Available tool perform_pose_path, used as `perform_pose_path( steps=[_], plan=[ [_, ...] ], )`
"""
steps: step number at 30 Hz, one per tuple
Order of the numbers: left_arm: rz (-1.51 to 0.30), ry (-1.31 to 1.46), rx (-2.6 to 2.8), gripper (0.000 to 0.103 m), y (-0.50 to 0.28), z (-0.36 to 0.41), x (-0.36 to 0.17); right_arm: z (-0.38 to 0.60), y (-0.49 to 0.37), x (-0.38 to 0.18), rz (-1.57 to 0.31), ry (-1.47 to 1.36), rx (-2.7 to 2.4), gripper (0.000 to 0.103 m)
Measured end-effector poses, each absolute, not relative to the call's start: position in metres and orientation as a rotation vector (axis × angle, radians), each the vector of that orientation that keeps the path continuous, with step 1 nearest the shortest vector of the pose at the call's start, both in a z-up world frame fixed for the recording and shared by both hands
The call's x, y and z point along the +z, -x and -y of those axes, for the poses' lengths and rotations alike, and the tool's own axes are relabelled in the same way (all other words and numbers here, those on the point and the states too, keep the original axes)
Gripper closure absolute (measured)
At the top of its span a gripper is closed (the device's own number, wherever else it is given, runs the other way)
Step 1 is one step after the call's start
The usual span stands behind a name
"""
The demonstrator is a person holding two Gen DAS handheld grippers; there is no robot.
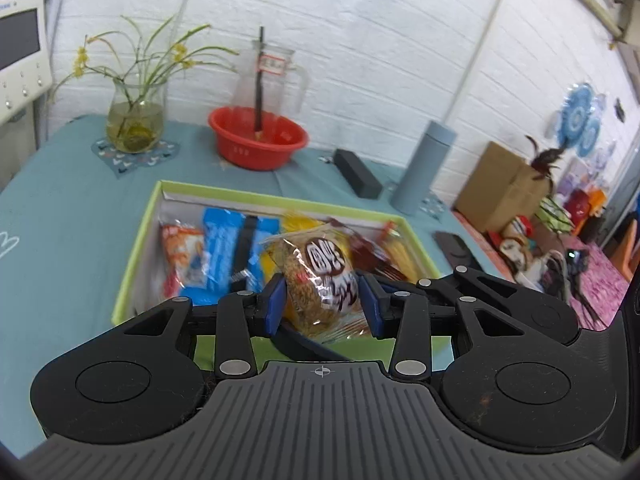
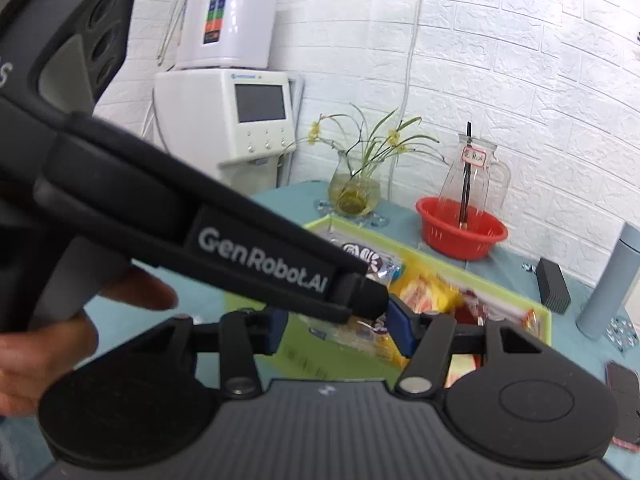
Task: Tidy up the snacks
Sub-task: 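Carry the round cookie into the green box and release it, then grasp the green-banded round cracker with the left gripper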
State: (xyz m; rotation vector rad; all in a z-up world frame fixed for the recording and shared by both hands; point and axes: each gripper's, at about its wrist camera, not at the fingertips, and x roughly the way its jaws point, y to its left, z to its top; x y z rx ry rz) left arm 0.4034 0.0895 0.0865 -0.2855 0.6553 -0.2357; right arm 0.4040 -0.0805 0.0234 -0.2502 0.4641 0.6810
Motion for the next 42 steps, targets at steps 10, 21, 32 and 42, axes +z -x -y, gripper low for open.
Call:
perform_pose_path(
  steps=[10,21,32,42],
  plan=[
    [-0.538,0.243,-0.14,0.036,-0.35,-0.114,0.076,0.117,-0.354,0.017,-0.391,0.184,0.7,0.01],
    [-0.793,0.22,-0.166,0.043,-0.322,-0.113,0.01,0.087,-0.313,-0.048,-0.674,0.209,0.814,0.01],
    [-0.862,0.25,-0.304,0.052,-0.307,-0.1,0.002,0.061,-0.307,-0.058,-0.725,0.305,0.834,0.01],
    [-0.871,0.282,-0.365,0.048,-0.263,-0.068,0.0,0.089,-0.261,-0.054,-0.73,0.294,0.768,0.01]
  ],
)
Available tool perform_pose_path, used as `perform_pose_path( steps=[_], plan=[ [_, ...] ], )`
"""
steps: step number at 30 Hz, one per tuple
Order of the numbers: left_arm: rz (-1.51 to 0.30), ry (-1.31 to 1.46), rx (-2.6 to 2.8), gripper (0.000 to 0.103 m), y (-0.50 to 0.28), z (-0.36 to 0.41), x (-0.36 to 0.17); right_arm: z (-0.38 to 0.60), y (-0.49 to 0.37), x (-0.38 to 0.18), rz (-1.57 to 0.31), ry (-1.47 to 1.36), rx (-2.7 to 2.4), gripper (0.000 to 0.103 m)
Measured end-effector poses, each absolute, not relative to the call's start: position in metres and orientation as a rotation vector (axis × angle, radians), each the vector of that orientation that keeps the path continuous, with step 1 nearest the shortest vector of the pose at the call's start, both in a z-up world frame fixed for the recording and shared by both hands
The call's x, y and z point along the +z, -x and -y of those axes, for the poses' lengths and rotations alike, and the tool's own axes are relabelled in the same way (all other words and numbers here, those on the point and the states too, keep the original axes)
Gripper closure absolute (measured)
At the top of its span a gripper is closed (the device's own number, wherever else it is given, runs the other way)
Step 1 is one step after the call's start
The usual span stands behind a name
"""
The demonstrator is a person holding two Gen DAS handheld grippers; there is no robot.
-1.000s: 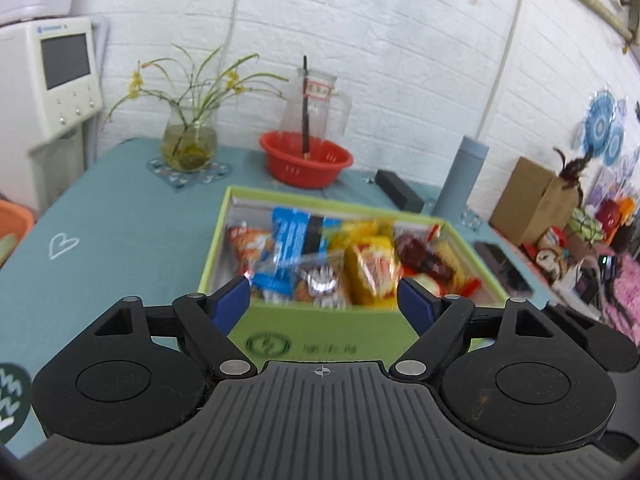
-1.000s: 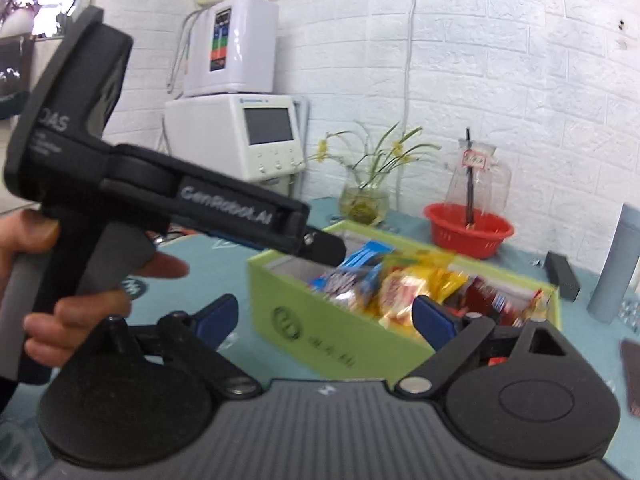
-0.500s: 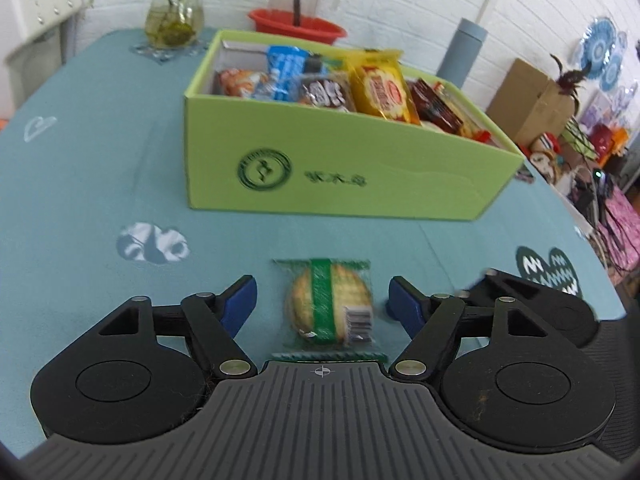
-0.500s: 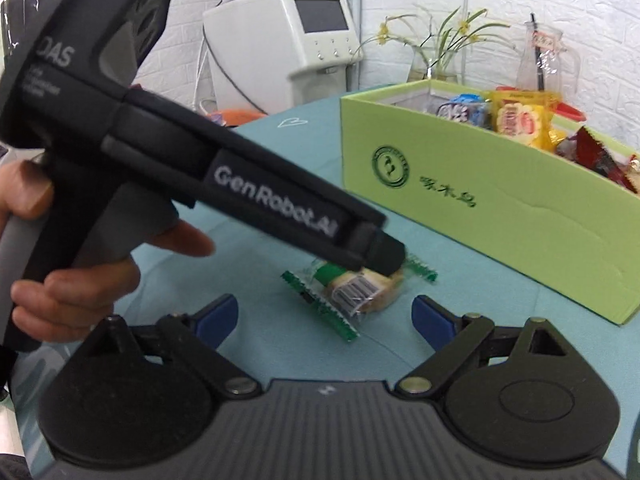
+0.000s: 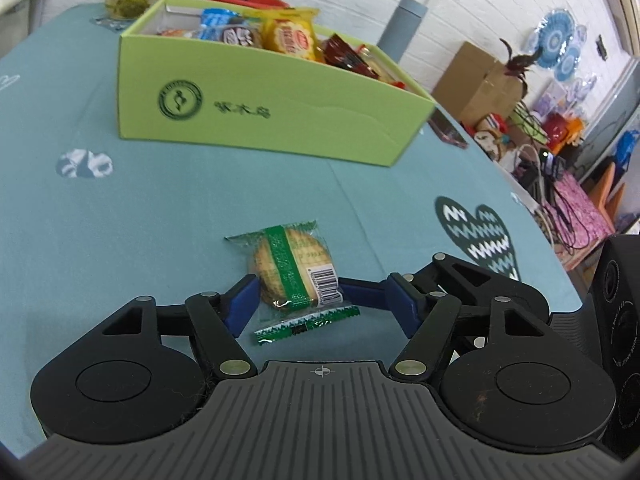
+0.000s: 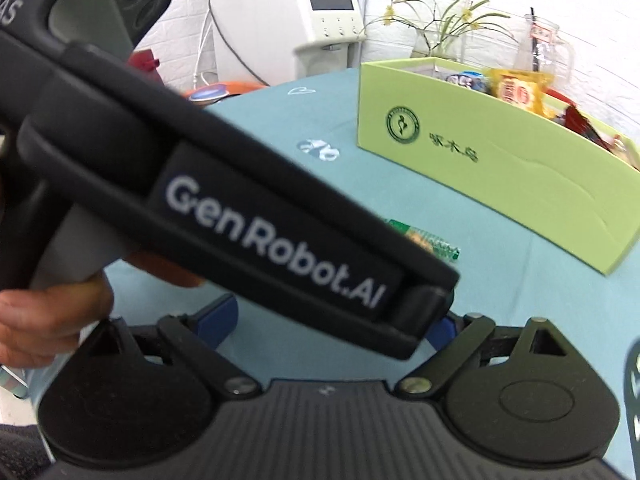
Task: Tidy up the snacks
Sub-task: 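Grasp the green-banded round cracker with the left gripper, then carry the green-banded cracker into the green box and release it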
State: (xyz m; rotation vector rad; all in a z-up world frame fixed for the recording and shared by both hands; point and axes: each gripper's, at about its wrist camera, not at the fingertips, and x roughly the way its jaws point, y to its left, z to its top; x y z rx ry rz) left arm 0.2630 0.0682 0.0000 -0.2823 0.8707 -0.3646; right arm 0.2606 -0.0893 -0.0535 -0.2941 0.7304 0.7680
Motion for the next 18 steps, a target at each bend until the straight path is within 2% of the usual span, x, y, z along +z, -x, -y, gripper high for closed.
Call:
perform_pose_path(
  steps=[4,8,10,13,14,17,18],
  plan=[
    [-0.878,0.289,-0.351,0.046,-0.257,-0.065,0.0,0.096,-0.249,-0.052,-0.724,0.276,0.738,0.01],
    [-0.846,0.295,-0.307,0.036,-0.254,-0.074,0.006,0.104,-0.251,-0.044,-0.7,0.222,0.705,0.01],
    [-0.851,0.303,-0.308,0.036,-0.256,-0.078,0.003,0.103,-0.257,-0.045,-0.707,0.207,0.69,0.01],
    [-0.866,0.277,-0.308,0.051,-0.261,-0.075,-0.005,0.093,-0.26,-0.052,-0.703,0.247,0.711,0.011],
    [-0.867,0.248,-0.31,0.07,-0.261,-0.071,-0.006,0.09,-0.258,-0.052,-0.691,0.262,0.718,0.016],
    [-0.852,0.196,-0.276,0.074,-0.261,-0.066,-0.005,0.089,-0.257,-0.045,-0.68,0.263,0.703,0.029],
    [-0.858,0.225,-0.279,0.075,-0.264,-0.069,-0.005,0.093,-0.259,-0.044,-0.682,0.256,0.702,0.03]
  ],
)
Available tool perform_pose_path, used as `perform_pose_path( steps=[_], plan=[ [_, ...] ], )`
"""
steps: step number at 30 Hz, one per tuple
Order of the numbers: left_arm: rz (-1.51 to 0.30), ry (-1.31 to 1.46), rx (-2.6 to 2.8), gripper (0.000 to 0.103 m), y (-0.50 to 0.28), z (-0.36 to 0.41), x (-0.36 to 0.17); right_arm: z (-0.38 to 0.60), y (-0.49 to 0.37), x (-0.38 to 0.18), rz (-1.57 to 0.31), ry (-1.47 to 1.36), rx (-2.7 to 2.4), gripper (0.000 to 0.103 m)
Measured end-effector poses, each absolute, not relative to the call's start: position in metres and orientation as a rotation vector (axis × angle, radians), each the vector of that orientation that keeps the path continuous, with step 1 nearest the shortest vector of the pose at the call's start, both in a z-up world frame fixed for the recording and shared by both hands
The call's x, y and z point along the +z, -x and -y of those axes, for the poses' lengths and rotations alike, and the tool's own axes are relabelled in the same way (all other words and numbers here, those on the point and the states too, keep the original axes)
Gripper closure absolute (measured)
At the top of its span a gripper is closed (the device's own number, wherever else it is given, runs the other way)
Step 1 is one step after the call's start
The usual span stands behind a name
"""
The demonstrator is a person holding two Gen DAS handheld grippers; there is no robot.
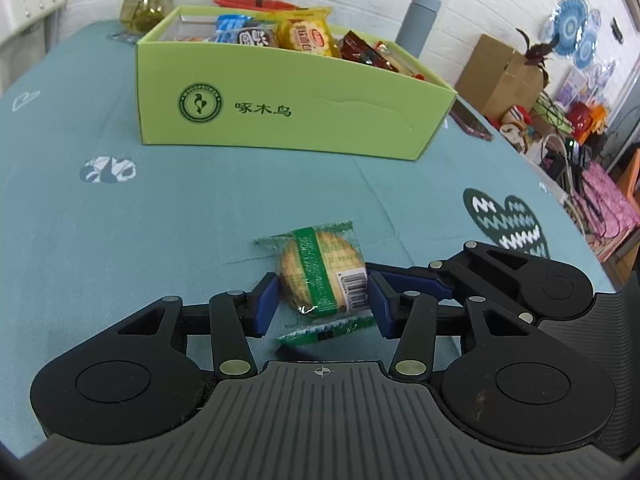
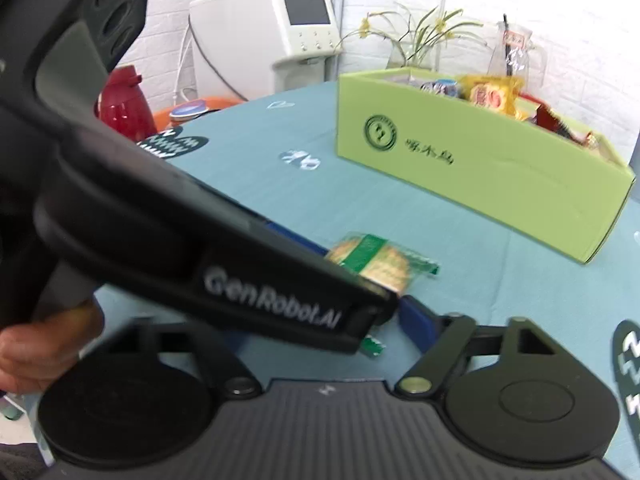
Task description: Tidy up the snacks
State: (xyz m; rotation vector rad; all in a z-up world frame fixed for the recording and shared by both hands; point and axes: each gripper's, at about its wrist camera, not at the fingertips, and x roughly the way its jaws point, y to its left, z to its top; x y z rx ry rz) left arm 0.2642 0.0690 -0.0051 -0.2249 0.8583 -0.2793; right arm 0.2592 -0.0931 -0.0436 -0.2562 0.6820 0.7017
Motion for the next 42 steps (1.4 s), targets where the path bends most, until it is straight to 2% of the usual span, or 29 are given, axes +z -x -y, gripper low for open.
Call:
perform_pose_path(
  steps=[4,8,15,21,25,28,30,32,34,36,42],
  plan=[
    [-0.856,0.298,-0.284,0.075,-0.28,-0.073,0.007,0.101,-0.268,-0.033,-0.654,0.253,0.692,0.029],
    [-0.777,0.291,-0.294,0.074,-0.299,-0.065,0.048,0.102,-0.286,-0.005,-0.559,0.254,0.679,0.026],
    [-0.642,0.17,-0.314,0.072,-0.385,-0.028,0.113,0.116,-0.365,0.047,-0.421,0.277,0.615,0.023],
    [-0.693,0.157,-0.303,0.071,-0.47,-0.011,0.092,0.129,-0.449,0.037,-0.508,0.193,0.581,0.023],
    [-0.745,0.163,-0.295,0.07,-0.493,-0.014,0.065,0.135,-0.471,0.013,-0.578,0.139,0.604,0.021],
    [-0.695,0.177,-0.313,0.061,-0.485,-0.018,0.066,0.136,-0.468,0.014,-0.581,0.156,0.617,0.009],
    [-0.617,0.2,-0.317,0.044,-0.467,-0.024,0.076,0.14,-0.464,0.019,-0.559,0.152,0.616,0.007],
    [-0.526,0.195,-0.288,0.032,-0.447,-0.028,0.095,0.147,-0.459,0.029,-0.528,0.132,0.637,0.001],
    [-0.428,0.161,-0.271,0.03,-0.425,-0.033,0.118,0.149,-0.456,0.035,-0.488,0.136,0.633,0.001],
    [-0.347,0.159,-0.252,0.019,-0.404,-0.039,0.136,0.149,-0.446,0.044,-0.448,0.149,0.631,0.001],
    [-0.321,0.198,-0.232,0.018,-0.361,-0.06,0.155,0.149,-0.421,0.055,-0.411,0.133,0.585,0.0]
  ],
)
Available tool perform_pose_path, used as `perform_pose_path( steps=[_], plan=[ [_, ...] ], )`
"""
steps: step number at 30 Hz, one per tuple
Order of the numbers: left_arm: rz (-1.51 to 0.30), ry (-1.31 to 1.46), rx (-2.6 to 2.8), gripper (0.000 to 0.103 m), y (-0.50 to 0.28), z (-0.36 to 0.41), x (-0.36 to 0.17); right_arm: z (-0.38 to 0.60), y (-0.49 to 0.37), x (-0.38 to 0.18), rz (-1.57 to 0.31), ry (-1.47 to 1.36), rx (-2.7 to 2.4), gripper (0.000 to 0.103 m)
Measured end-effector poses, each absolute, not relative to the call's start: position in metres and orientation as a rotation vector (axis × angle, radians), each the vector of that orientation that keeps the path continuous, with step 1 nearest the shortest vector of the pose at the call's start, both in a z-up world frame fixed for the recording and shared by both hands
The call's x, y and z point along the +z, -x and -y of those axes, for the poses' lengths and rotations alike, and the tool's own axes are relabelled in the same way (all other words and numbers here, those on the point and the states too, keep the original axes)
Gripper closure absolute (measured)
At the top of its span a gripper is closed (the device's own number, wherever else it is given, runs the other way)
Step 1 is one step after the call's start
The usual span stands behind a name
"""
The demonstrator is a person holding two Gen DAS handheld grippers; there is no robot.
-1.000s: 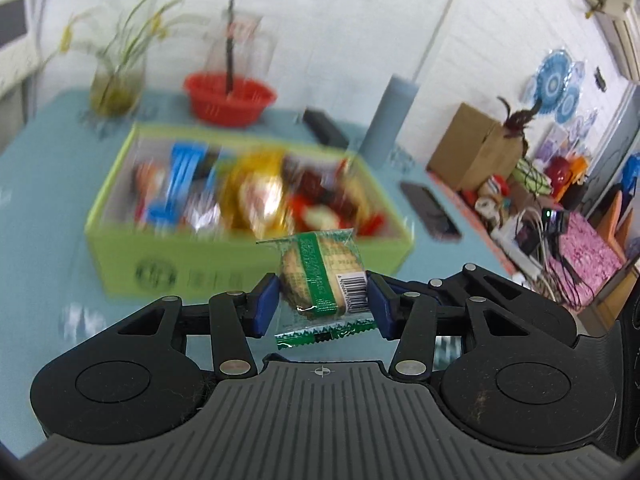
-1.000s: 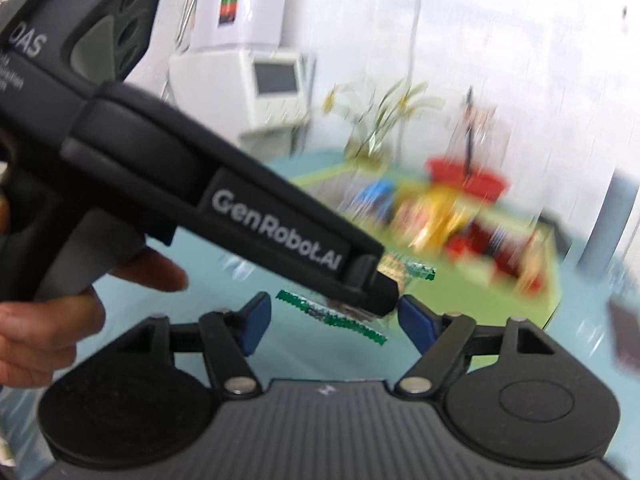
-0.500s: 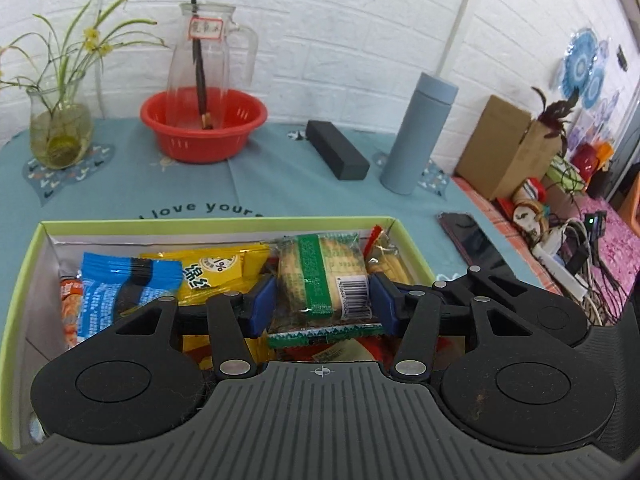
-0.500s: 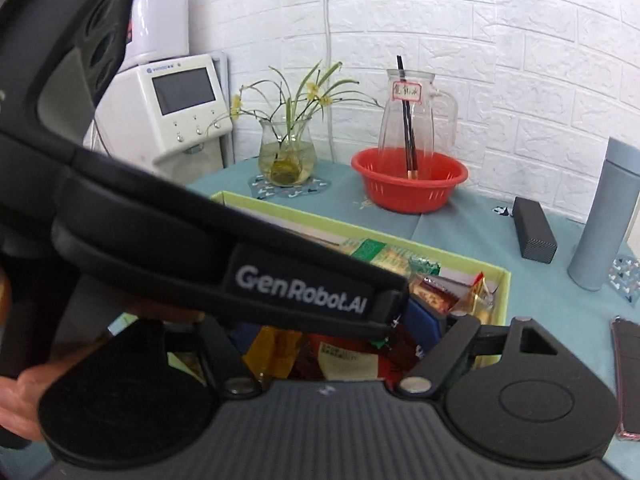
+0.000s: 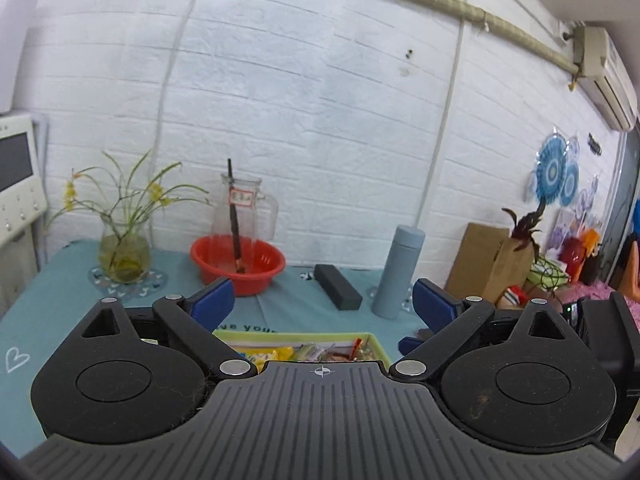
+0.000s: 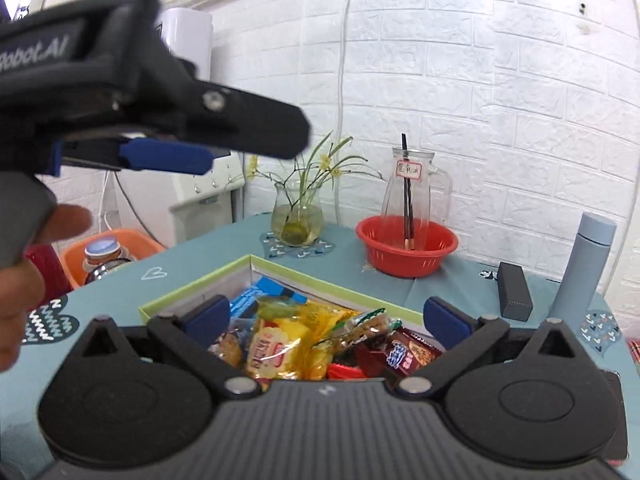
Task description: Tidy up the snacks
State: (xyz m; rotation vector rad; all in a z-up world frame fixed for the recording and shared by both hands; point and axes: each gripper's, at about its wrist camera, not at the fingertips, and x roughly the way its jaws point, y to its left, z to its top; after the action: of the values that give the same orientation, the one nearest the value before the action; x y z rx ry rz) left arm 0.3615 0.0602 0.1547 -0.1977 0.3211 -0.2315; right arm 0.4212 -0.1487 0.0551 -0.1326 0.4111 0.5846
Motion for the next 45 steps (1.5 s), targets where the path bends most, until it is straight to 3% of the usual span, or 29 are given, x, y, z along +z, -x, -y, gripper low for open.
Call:
perform_pose_path(
  steps=[10,17,23,34,39,45],
  plan=[
    [-0.417,0.229,-0.122,0.017,-0.264,-0.075,0.138,0.168,-0.335,0.039,-0.54,0.066,0.535,0.0],
    [-0.481,0.258,0.002,0.016,-0.175,-0.066,0.07,0.197,-0.246,0.012,-0.516,-0.091,0.358,0.0],
    [-0.558,0.197,0.0,0.021,-0.128,-0.047,0.033,0.2,-0.166,-0.002,-0.538,-0.142,0.288,0.0],
    [-0.497,0.114,-0.024,0.017,-0.049,-0.012,0.041,0.205,-0.03,-0.014,-0.512,-0.157,0.167,0.0],
    [-0.431,0.117,-0.044,0.015,-0.008,-0.014,0.051,0.219,-0.004,0.009,-0.364,-0.181,0.151,0.0],
    [-0.393,0.092,-0.067,0.017,-0.005,-0.012,0.054,0.223,-0.003,0.007,-0.341,-0.121,0.094,0.0]
  ],
)
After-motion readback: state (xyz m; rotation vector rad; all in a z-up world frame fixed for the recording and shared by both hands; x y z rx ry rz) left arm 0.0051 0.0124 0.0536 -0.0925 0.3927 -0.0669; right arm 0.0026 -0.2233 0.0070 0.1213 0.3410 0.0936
